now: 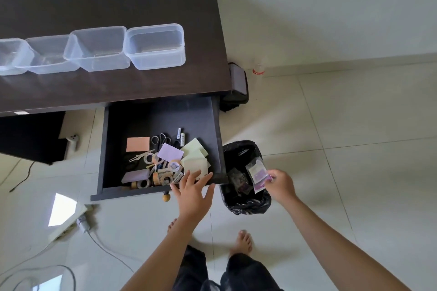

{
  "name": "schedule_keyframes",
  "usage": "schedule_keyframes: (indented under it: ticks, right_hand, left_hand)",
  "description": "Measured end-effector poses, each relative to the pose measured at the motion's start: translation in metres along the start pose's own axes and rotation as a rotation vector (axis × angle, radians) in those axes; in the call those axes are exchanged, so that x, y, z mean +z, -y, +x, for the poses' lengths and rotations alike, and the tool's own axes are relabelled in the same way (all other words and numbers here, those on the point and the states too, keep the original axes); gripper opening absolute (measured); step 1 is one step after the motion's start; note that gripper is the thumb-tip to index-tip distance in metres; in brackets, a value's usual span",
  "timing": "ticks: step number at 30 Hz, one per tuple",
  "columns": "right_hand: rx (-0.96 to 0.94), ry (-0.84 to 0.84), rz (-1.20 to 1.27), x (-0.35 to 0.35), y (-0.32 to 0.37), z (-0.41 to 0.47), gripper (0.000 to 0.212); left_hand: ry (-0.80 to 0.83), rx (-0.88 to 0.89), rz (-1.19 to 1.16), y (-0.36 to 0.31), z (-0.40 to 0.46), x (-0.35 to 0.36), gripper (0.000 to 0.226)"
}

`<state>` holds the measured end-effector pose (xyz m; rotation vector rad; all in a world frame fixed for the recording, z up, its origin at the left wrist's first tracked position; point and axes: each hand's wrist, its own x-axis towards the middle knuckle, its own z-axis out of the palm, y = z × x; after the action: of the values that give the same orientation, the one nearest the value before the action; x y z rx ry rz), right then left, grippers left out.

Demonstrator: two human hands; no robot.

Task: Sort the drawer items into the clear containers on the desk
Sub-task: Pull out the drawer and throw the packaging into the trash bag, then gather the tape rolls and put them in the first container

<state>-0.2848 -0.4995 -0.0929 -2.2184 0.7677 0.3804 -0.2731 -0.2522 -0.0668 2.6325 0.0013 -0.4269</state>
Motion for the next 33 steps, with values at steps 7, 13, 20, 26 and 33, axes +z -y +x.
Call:
schedule_keyframes:
  ticks: [7, 13, 20, 26, 33]
  right_hand:
    - [-0.014, 0.251, -0.012, 0.010, -0.007, 0.023, 0.049]
    - [-0.029, 0.280, 0.029, 0.007, -0.002, 0.024, 0.045]
    - [-0.181, 0.161, 0.168, 0.000, 0.048, 0.006, 0.025]
    - [-0.338, 0.039, 0.293, 0.029, 0.112, -0.018, 0.016]
    - [-0.291, 0.214, 0.131, 0.106, 0.172, -0.030, 0.019]
  left_hand:
    - [-0.060, -0.005, -0.025, 0.002, 0.002, 0.006, 0.030]
    - [-0.048, -0.012, -0.035, 0.003, 0.000, 0.008, 0.030]
    - [-0.043, -0.032, -0.115, 0.005, -0.001, -0.003, 0.038]
    - [-0.091, -0.048, -0.246, 0.044, 0.003, -0.038, 0.043]
    - [-0.041, -0.131, -0.244, 0.126, 0.035, -0.097, 0.048]
